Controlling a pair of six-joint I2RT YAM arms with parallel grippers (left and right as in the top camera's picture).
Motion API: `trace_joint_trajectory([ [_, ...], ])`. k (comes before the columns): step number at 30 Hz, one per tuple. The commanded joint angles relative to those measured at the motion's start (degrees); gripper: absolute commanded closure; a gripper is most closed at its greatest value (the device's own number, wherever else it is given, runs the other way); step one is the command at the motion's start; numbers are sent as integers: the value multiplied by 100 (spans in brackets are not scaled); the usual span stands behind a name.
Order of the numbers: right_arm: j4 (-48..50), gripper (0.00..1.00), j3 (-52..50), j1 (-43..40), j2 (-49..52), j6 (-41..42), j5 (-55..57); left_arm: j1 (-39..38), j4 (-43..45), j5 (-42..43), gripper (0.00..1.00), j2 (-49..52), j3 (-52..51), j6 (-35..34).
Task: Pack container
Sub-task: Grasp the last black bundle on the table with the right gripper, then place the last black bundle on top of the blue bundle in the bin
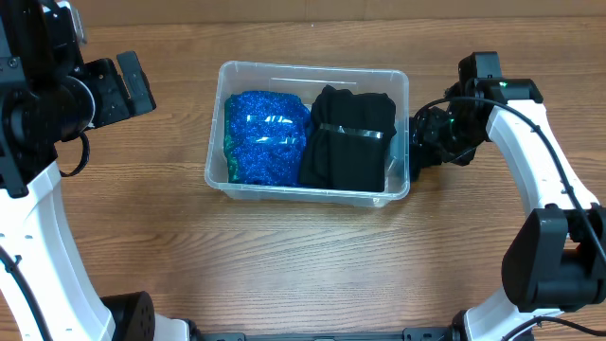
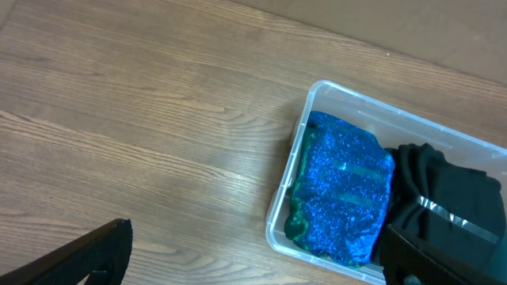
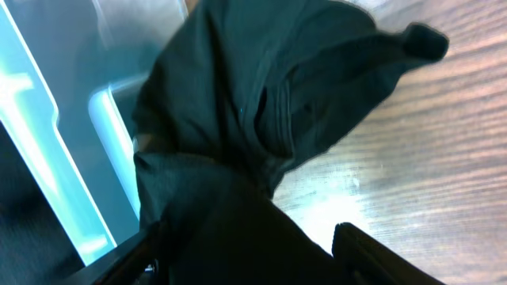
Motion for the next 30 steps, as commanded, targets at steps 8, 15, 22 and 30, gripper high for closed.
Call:
trace_joint_trajectory([
  [8, -175, 75, -9, -15, -98, -302, -334, 26, 7, -37, 0, 20, 13, 133],
  [15, -160, 96, 387, -94, -243, -284, -354, 26, 9, -37, 0, 20, 13, 133],
  [22, -538, 96, 1954, -72, -1075, -282, -994, 26, 7, -37, 0, 20, 13, 133],
  [30, -227, 96, 2839, 509, -1425, 101, -2782, 26, 7, -37, 0, 20, 13, 133],
])
